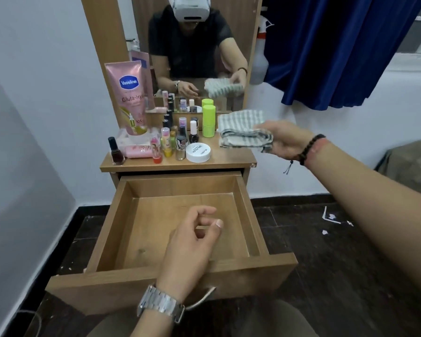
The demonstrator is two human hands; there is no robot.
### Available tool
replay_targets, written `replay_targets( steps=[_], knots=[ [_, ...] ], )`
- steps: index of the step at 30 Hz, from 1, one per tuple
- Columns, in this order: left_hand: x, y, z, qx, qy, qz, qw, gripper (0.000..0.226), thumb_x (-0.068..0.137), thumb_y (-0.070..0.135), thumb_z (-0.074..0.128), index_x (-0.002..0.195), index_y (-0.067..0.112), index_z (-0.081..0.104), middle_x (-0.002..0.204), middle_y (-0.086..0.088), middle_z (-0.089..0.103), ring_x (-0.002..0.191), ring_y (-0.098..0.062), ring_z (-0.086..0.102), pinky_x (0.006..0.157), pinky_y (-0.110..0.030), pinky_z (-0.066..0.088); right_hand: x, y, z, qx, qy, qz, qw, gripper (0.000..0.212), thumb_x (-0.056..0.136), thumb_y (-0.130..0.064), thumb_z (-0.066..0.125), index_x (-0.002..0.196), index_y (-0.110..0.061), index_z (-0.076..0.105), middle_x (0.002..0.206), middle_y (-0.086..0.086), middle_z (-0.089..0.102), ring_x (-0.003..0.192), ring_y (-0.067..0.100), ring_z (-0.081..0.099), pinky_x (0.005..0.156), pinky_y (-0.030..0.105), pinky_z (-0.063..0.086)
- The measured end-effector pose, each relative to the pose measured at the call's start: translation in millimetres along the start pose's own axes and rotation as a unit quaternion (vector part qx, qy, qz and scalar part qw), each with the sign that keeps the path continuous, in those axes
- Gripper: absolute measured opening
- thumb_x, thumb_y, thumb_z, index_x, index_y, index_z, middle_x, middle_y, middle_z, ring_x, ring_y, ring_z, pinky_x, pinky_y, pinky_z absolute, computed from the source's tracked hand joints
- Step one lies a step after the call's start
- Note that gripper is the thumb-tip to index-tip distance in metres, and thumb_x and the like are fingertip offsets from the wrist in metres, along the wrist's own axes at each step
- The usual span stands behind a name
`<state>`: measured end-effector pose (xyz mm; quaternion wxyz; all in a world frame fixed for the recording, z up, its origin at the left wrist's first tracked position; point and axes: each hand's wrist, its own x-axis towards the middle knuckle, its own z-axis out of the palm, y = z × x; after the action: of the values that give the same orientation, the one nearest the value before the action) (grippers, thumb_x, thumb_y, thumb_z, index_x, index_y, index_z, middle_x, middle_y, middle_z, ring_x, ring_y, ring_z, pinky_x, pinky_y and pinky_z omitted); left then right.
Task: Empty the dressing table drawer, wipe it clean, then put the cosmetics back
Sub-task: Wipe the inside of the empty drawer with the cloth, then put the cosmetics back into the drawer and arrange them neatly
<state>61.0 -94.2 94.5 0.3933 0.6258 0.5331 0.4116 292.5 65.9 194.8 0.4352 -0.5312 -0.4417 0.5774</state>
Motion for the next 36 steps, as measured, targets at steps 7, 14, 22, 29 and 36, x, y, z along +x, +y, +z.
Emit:
replay_targets(
  steps=[7,14,22,29,36],
  knots=[
    [-5.6,2.0,6.5,0.115,0.011,0.041,0.992,0.017,0.088,0.04,0.059,0.103,0.041,0.052,0.089,0.027,0.062,0.082,0.009,0.059,0.066,-0.012,0.048,43.2,35.6,7.3,-0.384,0.122,-0.005,0.915,0.06,0.091,-0.013,0.054,0.147,-0.012,0.032,0.127,0.015,0.054,0.102,0.029,0.062,0.096,0.04,0.051],
    [-5.6,1.9,6.1,0.131,0.014,0.047,0.99,0.013,0.088,0.035,0.06,0.1,0.036,0.056,0.084,0.023,0.063,0.076,0.005,0.06,0.066,-0.012,0.047,7.4,41.4,36.5,-0.419,0.19,-0.098,0.882,0.059,0.092,-0.032,0.05,0.147,-0.018,0.032,0.145,0.009,0.045,0.129,0.031,0.044,0.108,0.046,0.036],
    [0.4,-9.7,-1.6,0.055,0.072,0.019,0.996,0.006,0.088,0.025,0.06,0.091,0.031,0.06,0.081,0.01,0.066,0.077,-0.005,0.064,0.072,-0.027,0.05,-76.6,92.8,106.7,-0.44,0.041,-0.19,0.877,0.047,0.093,-0.031,0.053,0.138,-0.024,0.044,0.145,-0.004,0.046,0.134,0.019,0.042,0.111,0.049,0.033],
    [4.4,8.5,-20.6,0.06,0.127,0.036,0.989,0.011,0.089,0.017,0.06,0.085,0.027,0.064,0.079,0.01,0.068,0.075,-0.002,0.064,0.068,-0.015,0.046,-130.3,127.1,89.2,-0.488,-0.051,-0.168,0.855,0.042,0.1,-0.04,0.04,0.141,-0.028,0.04,0.146,-0.012,0.041,0.137,0.009,0.034,0.115,0.038,0.027],
    [82.2,74.8,-80.2,0.144,0.228,0.149,0.951,0.006,0.088,0.017,0.061,0.09,0.021,0.065,0.09,0.01,0.065,0.079,0.0,0.058,0.069,-0.012,0.047,-144.4,136.9,91.2,-0.547,-0.057,-0.152,0.822,0.031,0.1,-0.045,0.03,0.123,-0.039,0.051,0.113,-0.015,0.064,0.109,0.004,0.055,0.093,0.031,0.043]
  ],
)
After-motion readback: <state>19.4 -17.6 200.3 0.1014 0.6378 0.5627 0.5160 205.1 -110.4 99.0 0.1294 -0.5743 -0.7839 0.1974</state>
